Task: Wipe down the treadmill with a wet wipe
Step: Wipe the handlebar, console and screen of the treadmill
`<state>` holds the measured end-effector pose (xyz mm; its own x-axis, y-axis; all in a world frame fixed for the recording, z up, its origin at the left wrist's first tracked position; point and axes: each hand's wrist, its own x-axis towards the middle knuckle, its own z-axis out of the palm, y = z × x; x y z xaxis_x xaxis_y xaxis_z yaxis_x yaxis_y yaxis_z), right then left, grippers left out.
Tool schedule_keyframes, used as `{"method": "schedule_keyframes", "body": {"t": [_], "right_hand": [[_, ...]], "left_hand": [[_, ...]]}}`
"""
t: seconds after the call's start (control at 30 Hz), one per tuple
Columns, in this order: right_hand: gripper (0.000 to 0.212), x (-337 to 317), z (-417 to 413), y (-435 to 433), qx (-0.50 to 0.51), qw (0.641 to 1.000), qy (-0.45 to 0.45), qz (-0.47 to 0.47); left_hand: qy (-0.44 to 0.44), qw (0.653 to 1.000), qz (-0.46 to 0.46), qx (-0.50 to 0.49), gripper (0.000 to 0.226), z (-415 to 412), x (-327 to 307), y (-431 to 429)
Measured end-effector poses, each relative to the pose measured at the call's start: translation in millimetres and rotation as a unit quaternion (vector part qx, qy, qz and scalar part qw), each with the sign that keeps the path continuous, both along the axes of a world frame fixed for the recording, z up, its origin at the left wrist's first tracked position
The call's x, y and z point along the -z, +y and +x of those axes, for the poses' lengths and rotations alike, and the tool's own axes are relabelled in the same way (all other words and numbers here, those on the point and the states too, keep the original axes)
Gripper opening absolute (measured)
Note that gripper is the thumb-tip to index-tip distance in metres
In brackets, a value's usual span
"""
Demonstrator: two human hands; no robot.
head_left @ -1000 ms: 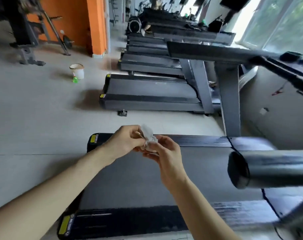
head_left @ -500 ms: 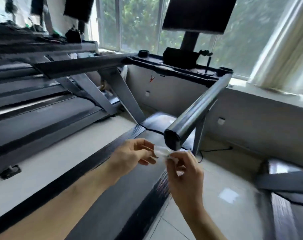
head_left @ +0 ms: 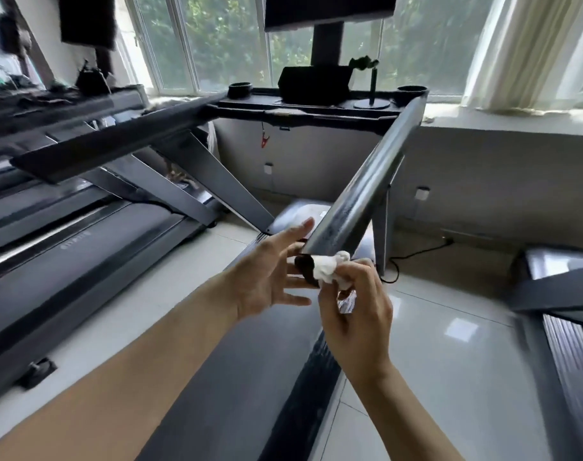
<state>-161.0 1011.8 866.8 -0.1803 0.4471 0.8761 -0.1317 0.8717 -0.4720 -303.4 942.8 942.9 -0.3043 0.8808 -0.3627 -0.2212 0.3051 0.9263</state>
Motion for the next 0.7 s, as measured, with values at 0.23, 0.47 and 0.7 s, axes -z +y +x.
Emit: {"method": "schedule_keyframes", "body": {"t": [0.23, 0.47, 0.7], "right_hand": [[0.016, 65, -7, 21, -0.008, 0.982, -0.094, -0.162], [0.016, -17, 5, -25, -0.035, 0.985, 0.083, -0.148], [0.024, 30, 7, 11, 0.0, 0.991, 0.005, -0.136]], "left_hand": [[0.052, 0.996, -0.029, 0.067, 0.076, -4, -3, 7], [0.071, 0.997, -0.005, 0.033, 0.048, 3, -2, 3], [0.091, 0.995, -0.008, 0.037, 0.097, 6, -5, 1]]}}
